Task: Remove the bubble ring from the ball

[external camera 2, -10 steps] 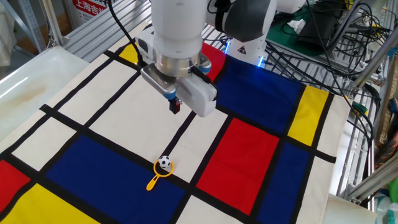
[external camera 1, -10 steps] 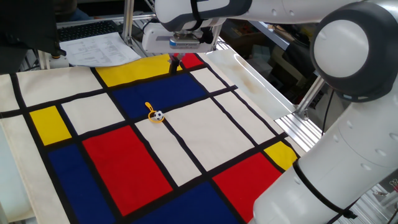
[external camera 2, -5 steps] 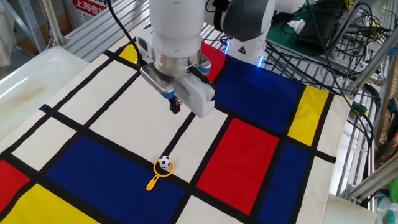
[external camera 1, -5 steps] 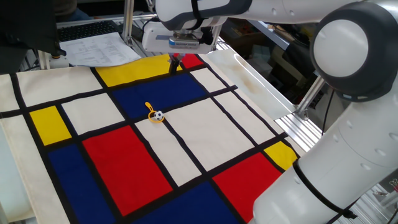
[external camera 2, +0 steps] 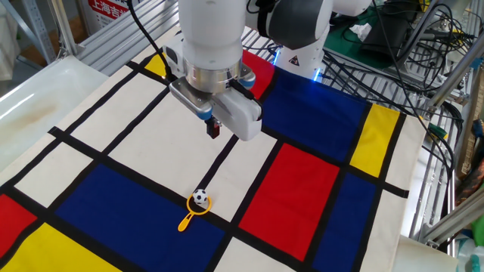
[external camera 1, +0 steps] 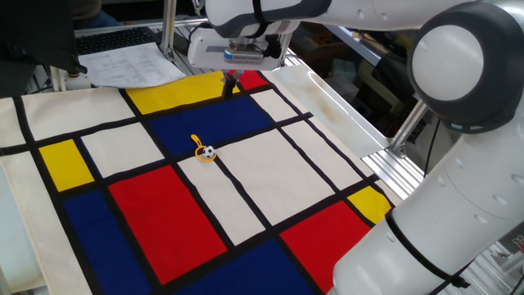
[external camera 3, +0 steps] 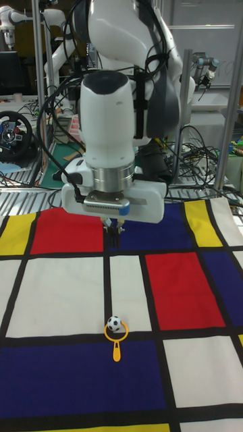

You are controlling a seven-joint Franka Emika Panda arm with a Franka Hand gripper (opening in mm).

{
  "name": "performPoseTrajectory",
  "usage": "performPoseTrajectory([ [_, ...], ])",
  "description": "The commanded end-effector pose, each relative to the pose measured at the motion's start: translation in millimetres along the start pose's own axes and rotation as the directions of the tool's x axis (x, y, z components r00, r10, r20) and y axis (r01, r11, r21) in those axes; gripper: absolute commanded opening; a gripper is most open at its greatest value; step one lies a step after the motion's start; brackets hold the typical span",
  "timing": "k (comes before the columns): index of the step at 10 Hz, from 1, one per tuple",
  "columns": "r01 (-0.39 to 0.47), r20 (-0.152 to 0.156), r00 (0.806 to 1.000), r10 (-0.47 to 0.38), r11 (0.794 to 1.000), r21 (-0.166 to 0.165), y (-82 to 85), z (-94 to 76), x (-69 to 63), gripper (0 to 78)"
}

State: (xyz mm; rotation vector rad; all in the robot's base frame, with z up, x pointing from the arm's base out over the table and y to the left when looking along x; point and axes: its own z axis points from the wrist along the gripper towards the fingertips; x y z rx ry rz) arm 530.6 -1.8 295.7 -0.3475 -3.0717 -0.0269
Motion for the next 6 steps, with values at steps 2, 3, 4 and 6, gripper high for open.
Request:
performPoseTrajectory([
  [2,0.021,0.000,1.000,-0.021,1.000,0.007,-4.3,8.8,-17.9,0.0],
  [3,0.025,0.001,1.000,-0.025,1.000,0.011,-4.9,10.5,-20.3,0.0],
  [4,0.035,0.002,0.999,-0.035,0.999,0.016,-5.7,16.3,-27.9,0.0],
  [6,0.031,0.005,0.999,-0.032,0.999,0.024,-1.9,24.7,-34.5,0.0],
])
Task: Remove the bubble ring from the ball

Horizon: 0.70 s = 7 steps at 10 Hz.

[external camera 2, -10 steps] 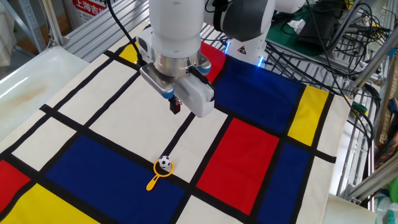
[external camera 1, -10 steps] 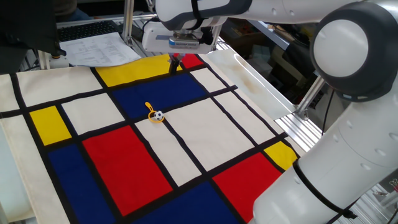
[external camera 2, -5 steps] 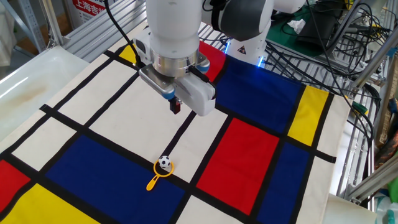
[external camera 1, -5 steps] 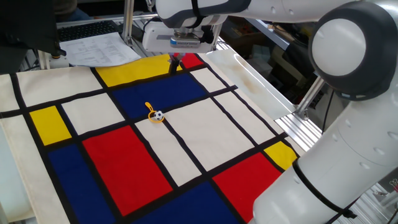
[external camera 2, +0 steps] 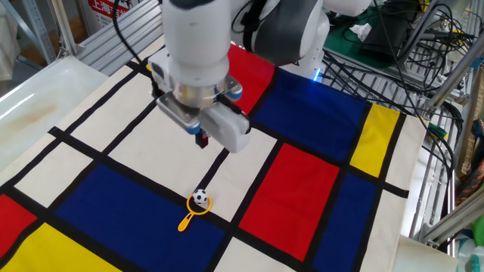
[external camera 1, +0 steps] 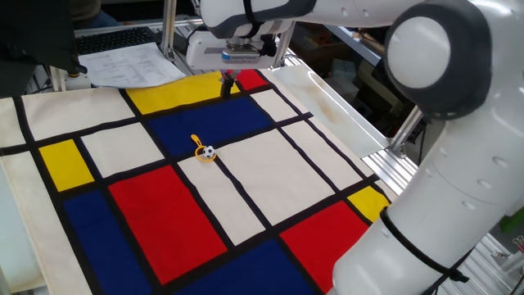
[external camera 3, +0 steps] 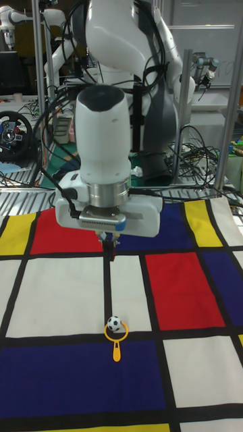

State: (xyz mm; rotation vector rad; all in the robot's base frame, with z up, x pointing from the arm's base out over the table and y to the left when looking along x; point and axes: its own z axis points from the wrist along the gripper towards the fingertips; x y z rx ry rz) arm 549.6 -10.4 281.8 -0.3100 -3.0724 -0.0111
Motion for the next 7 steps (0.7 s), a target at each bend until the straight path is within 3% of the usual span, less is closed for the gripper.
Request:
performPoseTrajectory([
  [1,-0.005,0.009,1.000,0.005,1.000,0.020,6.1,18.4,-16.0,0.0],
  [4,-0.014,0.006,1.000,0.014,1.000,0.020,12.6,27.1,-19.6,0.0],
  [7,0.001,0.004,1.000,-0.001,1.000,0.019,17.3,53.4,-31.7,0.0],
])
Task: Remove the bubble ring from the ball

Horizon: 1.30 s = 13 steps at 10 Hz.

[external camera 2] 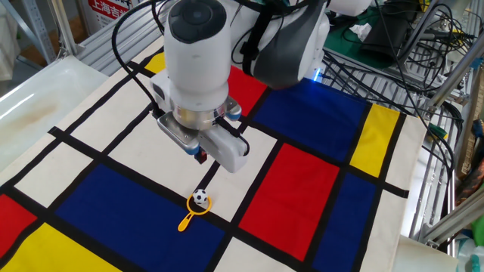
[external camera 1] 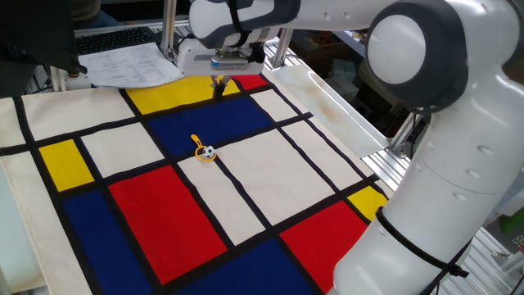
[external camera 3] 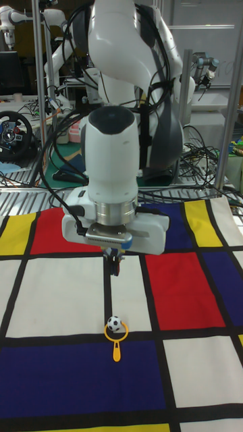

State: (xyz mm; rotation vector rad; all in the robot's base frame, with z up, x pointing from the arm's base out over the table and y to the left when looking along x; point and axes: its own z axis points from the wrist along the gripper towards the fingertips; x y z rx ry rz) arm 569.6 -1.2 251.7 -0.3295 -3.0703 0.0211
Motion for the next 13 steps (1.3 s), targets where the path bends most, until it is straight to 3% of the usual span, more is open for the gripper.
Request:
performPoseTrajectory([
  [1,0.021,-0.003,1.000,-0.021,1.000,0.000,6.5,29.0,-14.6,0.0],
  [13,0.064,-0.005,0.998,-0.064,0.998,0.005,4.6,69.8,-18.0,0.0],
])
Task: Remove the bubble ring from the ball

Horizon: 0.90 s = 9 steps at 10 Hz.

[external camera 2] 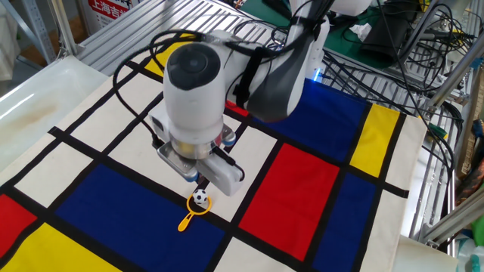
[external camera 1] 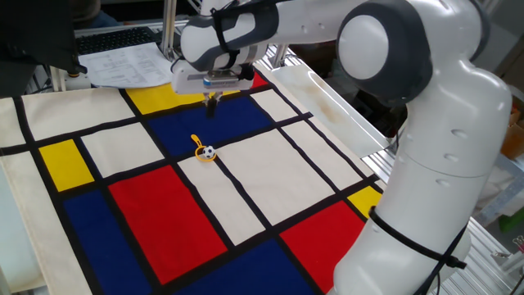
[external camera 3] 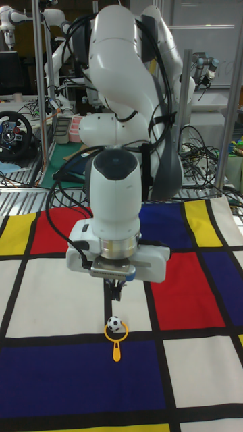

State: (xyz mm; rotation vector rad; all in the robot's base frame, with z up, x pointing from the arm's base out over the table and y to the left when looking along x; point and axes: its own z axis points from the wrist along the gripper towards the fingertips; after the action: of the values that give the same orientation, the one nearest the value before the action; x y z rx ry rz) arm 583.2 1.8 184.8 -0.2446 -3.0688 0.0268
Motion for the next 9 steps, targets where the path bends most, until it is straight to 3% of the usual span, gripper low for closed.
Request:
performPoseTrajectory([
  [1,0.012,0.003,1.000,-0.012,1.000,-0.002,-3.4,11.1,-3.3,0.0],
  [9,0.020,0.005,1.000,-0.020,1.000,-0.003,-0.9,42.8,-8.6,0.0],
])
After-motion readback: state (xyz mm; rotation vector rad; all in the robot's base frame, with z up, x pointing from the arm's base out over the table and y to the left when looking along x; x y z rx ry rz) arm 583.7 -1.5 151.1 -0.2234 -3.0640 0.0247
